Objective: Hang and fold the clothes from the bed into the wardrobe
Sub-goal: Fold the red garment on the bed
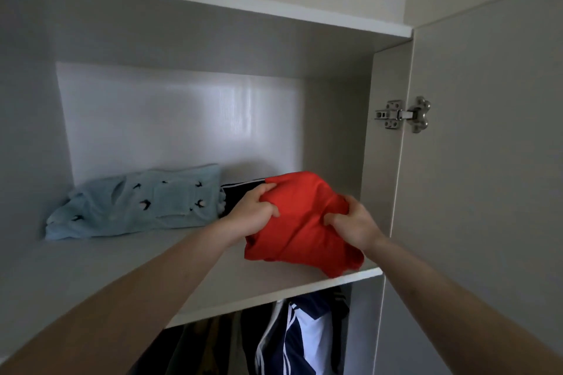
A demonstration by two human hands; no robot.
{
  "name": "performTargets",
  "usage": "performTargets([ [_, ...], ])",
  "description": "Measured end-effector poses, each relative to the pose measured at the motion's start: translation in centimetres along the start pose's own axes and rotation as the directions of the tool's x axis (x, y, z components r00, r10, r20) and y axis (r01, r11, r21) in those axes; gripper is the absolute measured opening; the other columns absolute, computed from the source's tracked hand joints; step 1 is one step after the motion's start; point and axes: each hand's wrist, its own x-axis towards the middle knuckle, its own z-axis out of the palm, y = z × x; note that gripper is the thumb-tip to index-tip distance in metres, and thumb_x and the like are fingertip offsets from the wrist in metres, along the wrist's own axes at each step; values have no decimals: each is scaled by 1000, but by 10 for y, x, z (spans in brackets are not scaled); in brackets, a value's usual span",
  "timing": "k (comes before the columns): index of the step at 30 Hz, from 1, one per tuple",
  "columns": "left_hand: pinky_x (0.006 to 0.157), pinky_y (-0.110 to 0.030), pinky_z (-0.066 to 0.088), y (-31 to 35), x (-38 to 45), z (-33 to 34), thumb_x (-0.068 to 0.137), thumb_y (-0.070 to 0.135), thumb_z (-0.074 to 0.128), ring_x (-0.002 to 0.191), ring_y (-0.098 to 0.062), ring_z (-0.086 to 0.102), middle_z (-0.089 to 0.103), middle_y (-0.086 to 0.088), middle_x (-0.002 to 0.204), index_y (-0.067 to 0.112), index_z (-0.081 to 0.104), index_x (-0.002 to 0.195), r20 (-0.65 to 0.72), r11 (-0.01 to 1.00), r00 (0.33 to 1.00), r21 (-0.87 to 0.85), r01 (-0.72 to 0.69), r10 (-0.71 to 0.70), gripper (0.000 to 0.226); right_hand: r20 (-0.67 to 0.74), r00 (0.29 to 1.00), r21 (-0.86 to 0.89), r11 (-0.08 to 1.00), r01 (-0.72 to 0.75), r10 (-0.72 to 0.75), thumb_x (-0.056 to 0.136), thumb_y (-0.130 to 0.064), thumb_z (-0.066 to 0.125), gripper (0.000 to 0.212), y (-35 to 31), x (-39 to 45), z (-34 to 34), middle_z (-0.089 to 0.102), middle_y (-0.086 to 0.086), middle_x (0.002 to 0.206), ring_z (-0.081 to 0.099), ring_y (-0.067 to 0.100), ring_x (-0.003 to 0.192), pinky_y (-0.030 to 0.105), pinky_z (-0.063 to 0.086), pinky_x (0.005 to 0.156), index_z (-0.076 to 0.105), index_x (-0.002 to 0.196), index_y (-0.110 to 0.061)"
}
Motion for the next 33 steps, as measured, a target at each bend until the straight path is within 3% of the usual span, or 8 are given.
performTargets([
  [4, 105, -29, 45, -17, 72, 5, 76, 19, 72, 122, -16, 57, 60, 5, 138, 31, 52, 147, 65, 999, 998, 37, 5, -7, 76, -75, 995, -62, 995, -76, 72, 84, -22, 71, 60, 4, 58, 20, 69, 8, 118, 65, 29, 109, 35, 52, 93, 53, 141, -18],
  [10, 105, -27, 42, -32, 167, 23, 83, 15, 70, 126, -17, 55, 55, 6, 141, 34, 48, 150, 102, 1000, 995, 15, -5, 4, 73, -205, 968, -96, 981, -168, 146, 86, -18, 68, 64, 6, 139, 34, 65, 16, 132, 62, 32, 121, 31, 49, 98, 49, 147, -15],
  [16, 94, -28, 49, -35, 245, 60, 87, 1, 60, 109, -21, 62, 63, -2, 127, 26, 51, 148, 53, 981, 999, -193, 7, 3, 66, -322, 947, -111, 993, -48, 9, 79, -16, 70, 69, 14, 209, 27, 62, 16, 137, 58, 33, 130, 38, 46, 110, 51, 145, -13],
  [20, 101, -31, 49, -39, 293, 96, 93, 7, 55, 116, -23, 60, 57, -5, 142, 28, 41, 155, 30, 962, 999, -270, 41, -34, 67, -395, 919, -299, 944, -142, 13, 74, -24, 65, 81, 41, 222, 39, 45, 11, 149, 43, 35, 140, 43, 38, 117, 42, 152, -25],
  [24, 107, -37, 49, -74, 326, 134, 91, 28, 70, 122, -24, 62, 60, -7, 143, 18, 46, 151, 191, 986, 976, -103, 128, -106, 66, -171, 984, -534, 834, -138, 53, 89, -29, 59, 76, 95, 210, 74, 26, 4, 163, 24, 30, 150, 40, 22, 124, 29, 159, -32],
  [29, 105, -38, 52, -101, 355, 144, 63, 69, 68, 120, -23, 65, 65, -2, 137, 19, 52, 147, 299, 988, 942, 67, 140, -154, 99, -138, 990, -520, 849, -94, 24, 84, -40, 54, 82, 122, 216, 88, 28, 0, 163, 27, 27, 150, 37, 25, 122, 25, 161, -34],
  [31, 112, -36, 46, -87, 343, 131, 71, 73, 62, 130, -24, 59, 59, -4, 145, 18, 54, 146, 308, 975, 948, 220, 15, -84, 94, -167, 985, -539, 834, -116, 29, 77, -50, 47, 87, 124, 227, 89, 33, 1, 161, 30, 29, 150, 38, 26, 122, 25, 160, -34],
  [33, 117, -34, 37, -80, 328, 119, 91, 55, 61, 140, -27, 48, 50, -8, 151, 17, 53, 146, 257, 887, 964, 429, -170, 61, 67, -186, 982, -586, 799, -132, 26, 80, -55, 46, 84, 127, 237, 89, 36, 2, 159, 33, 30, 149, 38, 28, 120, 27, 160, -34],
])
